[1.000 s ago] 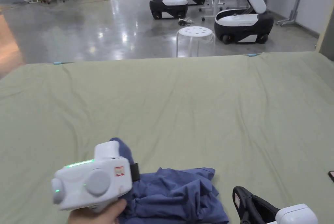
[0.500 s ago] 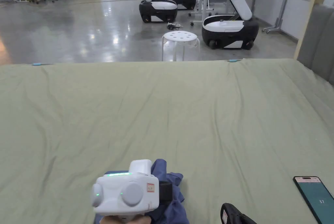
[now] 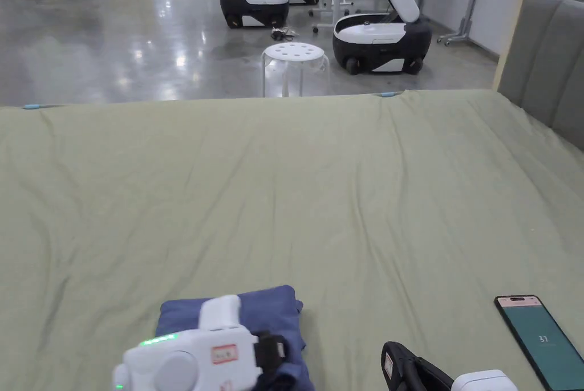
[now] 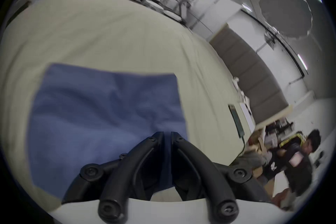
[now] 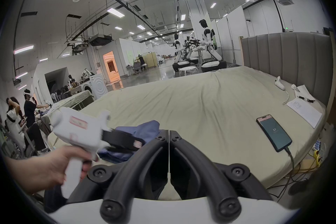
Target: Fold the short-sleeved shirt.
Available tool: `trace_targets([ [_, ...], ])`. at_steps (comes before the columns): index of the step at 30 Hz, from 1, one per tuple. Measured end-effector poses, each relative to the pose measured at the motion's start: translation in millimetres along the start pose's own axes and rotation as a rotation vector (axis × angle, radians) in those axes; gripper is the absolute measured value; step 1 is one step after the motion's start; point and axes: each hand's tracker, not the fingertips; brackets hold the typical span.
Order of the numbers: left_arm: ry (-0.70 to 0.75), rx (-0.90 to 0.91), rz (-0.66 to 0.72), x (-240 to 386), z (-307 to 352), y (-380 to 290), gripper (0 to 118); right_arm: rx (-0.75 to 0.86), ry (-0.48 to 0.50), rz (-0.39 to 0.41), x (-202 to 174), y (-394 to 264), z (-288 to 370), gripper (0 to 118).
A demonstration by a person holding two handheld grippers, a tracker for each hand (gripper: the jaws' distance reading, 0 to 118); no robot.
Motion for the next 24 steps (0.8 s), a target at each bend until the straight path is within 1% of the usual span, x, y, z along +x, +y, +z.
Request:
trace_targets([
  [1,0.02,-0.008,-0.008,6.9,-14.4,-5.9,11,-0.008,-0.003,0.008,0.4,1.7,0.7,2],
  [2,0.025,-0.009,0.012,6.7,-23.1,-8.4,11,-0.021,-0.001,0.016,0.5,3.5,0.5,2],
  [5,-0.037,0.002,0.108,-11.3,-16.3,-5.8,11,-0.067,0.01,0.048,-5.0,10.1,-4.8,2],
  [6,-0.074,0.013,0.108,-14.8,-3.1,-3.8,11,-0.073,0.022,0.058,-9.6,12.0,-10.1,2],
  [8,-0.068,0.063,0.028,-17.3,31.7,-5.5,11,-0.104,0.077,0.063,-21.0,15.3,-26.1,2],
  [9,-0.065,0.08,-0.006,-22.6,52.8,-6.6,11,-0.128,0.118,0.04,-27.4,16.3,-38.3,2],
  [10,-0.06,0.099,-0.017,-30.1,74.2,-8.8,17,-0.169,0.173,-0.008,-33.9,16.5,-55.8,2],
  [11,-0.056,0.109,-0.008,-37.8,89.4,-10.6,31,-0.198,0.203,-0.039,-38.2,16.0,-68.7,2],
  [12,-0.057,0.12,-0.006,-49.2,108.4,-12.1,49,-0.235,0.229,-0.082,-44.0,12.1,-90.6,2],
  [13,-0.052,0.129,-0.003,-61.7,125.9,-14.0,69,-0.28,0.25,-0.121,-47.4,7.0,-111.6,2],
  [14,-0.039,0.143,0.001,-72.0,137.9,-15.5,74,-0.324,0.267,-0.155,-49.0,1.2,-129.7,2],
  [16,-0.011,0.162,0.033,-101.7,158.9,-16.8,75,-0.406,0.267,-0.26,-44.7,-16.2,-168.3,2],
  [18,-0.015,0.156,0.119,-131.9,163.3,-14.9,76,-0.47,0.223,-0.348,-37.1,-29.7,-189.1,2],
  [19,-0.045,0.156,0.182,-148.5,162.8,-13.2,76,-0.52,0.146,-0.358,-32.2,-37.0,-195.6,2],
  [20,-0.088,0.154,0.241,-161.4,159.8,-11.9,76,-0.577,0.028,-0.334,-28.8,-41.5,-200.5,1],
  [21,-0.136,0.15,0.305,-176.3,151.8,-10.2,76,-0.583,0.016,-0.357,-20.4,-48.4,-203.4,1],
  [22,-0.234,0.126,0.367,-188.5,139.4,-8.5,75,-0.517,0.104,-0.464,-9.6,-53.2,-200.0,1],
  [23,-0.293,0.11,0.412,-195.3,128.4,-7.5,75,-0.524,0.104,-0.508,-6.9,-52.8,-195.2,1],
  [24,-0.337,0.08,0.449,-200.7,112.1,-5.8,75,-0.538,0.084,-0.512,-6.0,-50.5,-192.9,1],
])
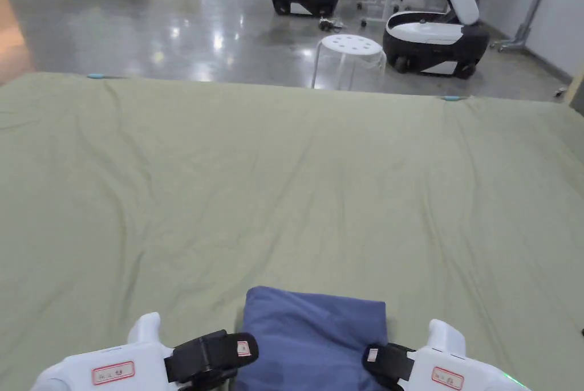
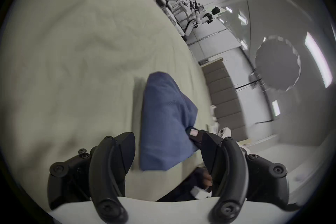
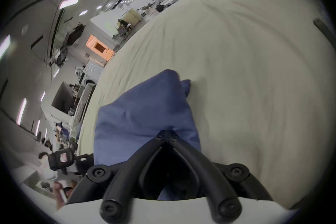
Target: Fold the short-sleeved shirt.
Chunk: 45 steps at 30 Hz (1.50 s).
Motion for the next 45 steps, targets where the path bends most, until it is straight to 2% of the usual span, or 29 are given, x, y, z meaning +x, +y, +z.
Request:
trace_targets([
  [2,0.024,-0.044,0.034,-10.5,-35.2,2.9,75,0.016,-0.053,0.103,-5.1,2.4,2.5,1],
  [3,0.025,-0.058,0.029,-12.8,-48.6,3.0,75,0.018,-0.052,0.116,-8.4,1.5,4.1,1],
  [5,-0.122,-0.077,0.034,-12.3,-72.1,1.1,72,0.021,-0.035,0.1,-6.1,-0.1,5.7,1],
  [6,-0.089,-0.094,0.045,-5.0,-83.7,2.0,64,0.031,-0.027,0.093,-5.0,-1.7,7.2,1],
  [7,-0.039,-0.123,0.033,4.3,-95.3,1.3,32,0.043,-0.02,0.092,-5.9,-4.6,9.2,1],
  [8,0.006,-0.144,-0.011,10.2,-102.3,-0.2,26,0.049,-0.021,0.094,-7.0,-6.0,11.0,1],
  [9,0.081,-0.135,-0.086,16.6,-101.7,-0.4,25,0.057,-0.024,0.102,-8.7,-7.2,13.6,1],
  [10,0.086,-0.13,-0.128,19.5,-97.7,3.2,24,0.058,-0.023,0.109,-10.8,-8.0,16.6,1],
  [13,0.109,-0.13,-0.084,8.4,-76.1,19.9,23,0.072,-0.041,0.129,-21.4,-11.1,26.8,1],
  [17,0.221,-0.09,-0.145,-6.5,-17.0,55.6,23,0.098,-0.047,0.152,-40.6,-13.4,36.2,1],
  [20,0.316,-0.042,-0.185,-28.5,51.0,94.2,23,0.114,-0.045,0.155,-56.1,-16.9,38.5,1],
  [26,0.544,0.109,-0.134,-101.8,214.4,178.7,23,0.129,-0.008,0.169,-89.9,-37.3,31.6,1],
  [30,0.639,0.131,-0.124,-143.1,310.2,221.1,23,0.112,0.01,0.221,-112.8,-50.4,25.4,1],
  [32,0.709,0.147,-0.101,-156.0,340.2,233.0,23,0.108,0.023,0.228,-119.4,-52.0,23.4,1],
  [36,0.657,0.161,-0.071,-158.1,350.9,225.4,23,0.1,0.026,0.256,-129.4,-52.2,19.4,1],
  [38,0.673,0.177,-0.09,-148.9,340.9,217.3,30,0.1,0.028,0.264,-130.5,-51.4,20.6,1],
  [39,0.691,0.205,-0.104,-144.4,339.6,213.3,39,0.098,0.035,0.266,-130.8,-49.6,21.8,1],
  [40,0.721,0.22,-0.121,-135.5,340.3,209.1,60,0.101,0.038,0.267,-131.3,-47.8,24.9,1],
  [41,0.735,0.225,-0.135,-126.5,342.8,208.3,74,0.107,0.036,0.271,-131.9,-46.9,28.3,1],
  [42,0.753,0.262,-0.162,-110.5,345.6,202.5,80,0.117,0.039,0.281,-132.3,-45.5,34.1,1],
  [45,0.796,0.317,-0.326,-43.2,344.1,181.5,80,0.169,0.084,0.355,-132.9,-37.9,55.5,1],
])
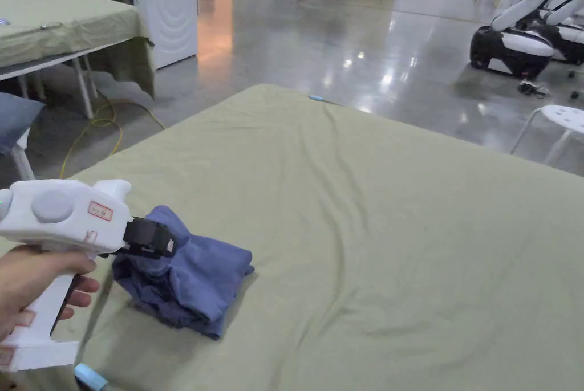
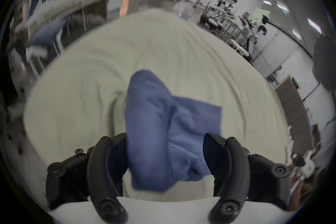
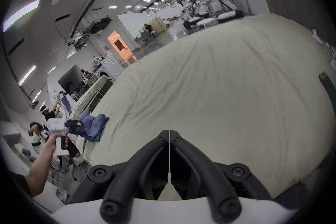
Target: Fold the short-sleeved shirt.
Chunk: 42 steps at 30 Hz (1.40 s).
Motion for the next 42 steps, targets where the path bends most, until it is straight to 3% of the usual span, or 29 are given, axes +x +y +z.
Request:
trace_targets([
  [3,0.047,0.206,-0.189,88.0,48.5,-8.0,80,0.091,-0.031,0.115,-0.6,20.7,21.1,1],
  [6,-0.026,0.456,-0.241,177.2,83.3,-26.8,79,0.193,-0.084,0.218,-5.6,58.6,36.7,1],
  [9,-0.064,0.656,-0.311,268.6,98.9,-51.8,78,0.322,-0.146,0.371,-15.2,98.7,41.7,1],
  [10,-0.089,0.713,-0.343,298.8,101.4,-58.2,73,0.363,-0.177,0.415,-16.1,113.0,42.0,2],
  [11,-0.11,0.752,-0.369,321.8,102.5,-61.8,52,0.411,-0.186,0.443,-18.4,122.5,44.7,2],
  [12,-0.057,0.78,-0.396,343.5,92.3,-60.0,12,0.476,-0.191,0.468,-22.7,133.4,49.6,2],
  [13,0.044,0.795,-0.401,362.0,90.2,-60.2,5,0.53,-0.188,0.487,-25.7,143.1,53.3,2],
  [15,-0.056,0.833,-0.382,393.6,87.0,-60.2,5,0.636,-0.274,0.525,-30.6,161.8,60.7,2],
  [18,-0.009,0.891,-0.429,436.9,96.8,-67.9,5,0.614,-0.255,0.502,-37.1,182.0,81.9,2],
  [20,-0.051,0.909,-0.439,452.8,111.4,-77.3,5,0.658,-0.301,0.481,-39.7,181.0,97.2,2],
  [22,-0.134,0.849,-0.426,456.9,121.2,-80.6,5,0.668,-0.278,0.448,-35.9,178.5,109.5,2],
  [26,-0.119,0.836,-0.427,458.3,127.2,-78.4,5,0.657,-0.321,0.458,-35.5,171.5,114.6,5],
  [33,-0.154,0.804,-0.438,460.9,129.1,-74.2,7,0.636,-0.285,0.444,-37.8,169.3,108.5,10],
  [35,-0.15,0.797,-0.455,461.1,127.2,-75.7,44,0.629,-0.279,0.438,-40.0,169.3,108.5,24],
  [36,-0.162,0.794,-0.47,461.4,126.9,-77.2,44,0.63,-0.271,0.426,-39.5,169.1,108.8,24],
  [37,-0.17,0.802,-0.488,459.2,126.2,-79.5,51,0.653,-0.234,0.394,-37.1,167.6,111.0,30],
  [38,-0.166,0.81,-0.492,459.2,125.4,-81.3,61,0.66,-0.211,0.382,-36.3,166.5,112.0,44],
  [39,-0.152,0.822,-0.493,459.3,126.1,-83.3,72,0.65,-0.213,0.378,-35.3,166.8,112.0,81],
  [40,-0.146,0.838,-0.483,458.8,129.7,-85.1,73,0.589,-0.223,0.364,-35.7,165.5,112.9,118],
  [41,-0.153,0.842,-0.478,457.5,130.5,-84.9,73,0.698,-0.222,0.398,-37.8,167.9,120.7,118],
  [42,-0.168,0.843,-0.471,456.6,131.0,-84.4,73,0.674,-0.224,0.41,-42.8,165.0,120.6,118],
])
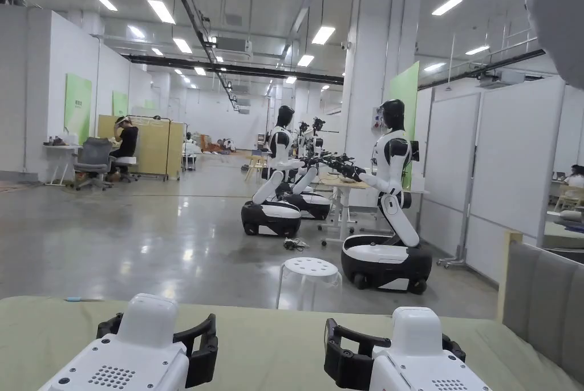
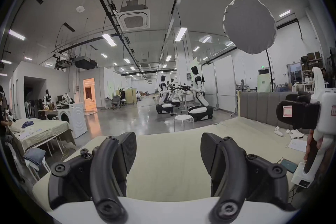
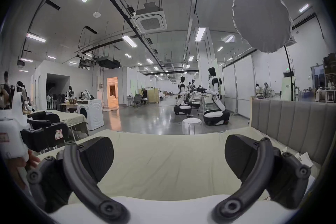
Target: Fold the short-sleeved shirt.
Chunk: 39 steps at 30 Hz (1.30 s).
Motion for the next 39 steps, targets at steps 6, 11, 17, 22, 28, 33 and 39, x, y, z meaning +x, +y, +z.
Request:
trace_targets([
  [6,-0.006,-0.015,0.024,4.0,-1.1,0.2,73,-0.05,0.01,0.019,-9.5,1.5,-1.0,118],
  [11,-0.015,-0.02,0.039,3.2,1.0,-4.8,73,-0.127,-0.017,-0.097,-11.0,14.1,3.2,118],
  [17,0.009,-0.033,0.057,-0.9,-1.1,-7.8,73,-0.117,-0.037,-0.193,-0.9,25.6,8.1,118],
  [22,0.02,-0.03,0.065,-4.5,0.0,-7.0,73,-0.132,-0.057,-0.193,0.4,28.0,6.8,118],
  [28,0.026,-0.035,0.068,-3.8,-2.4,-7.4,73,-0.147,-0.057,-0.197,0.5,22.3,2.4,118],
  [33,0.026,-0.043,0.064,-3.0,-5.1,-10.0,73,-0.151,-0.072,-0.162,-3.1,19.5,2.1,118],
  [39,0.026,-0.049,0.068,-3.0,-5.9,-11.7,73,-0.188,0.0,-0.208,-0.7,19.2,0.6,118],
])
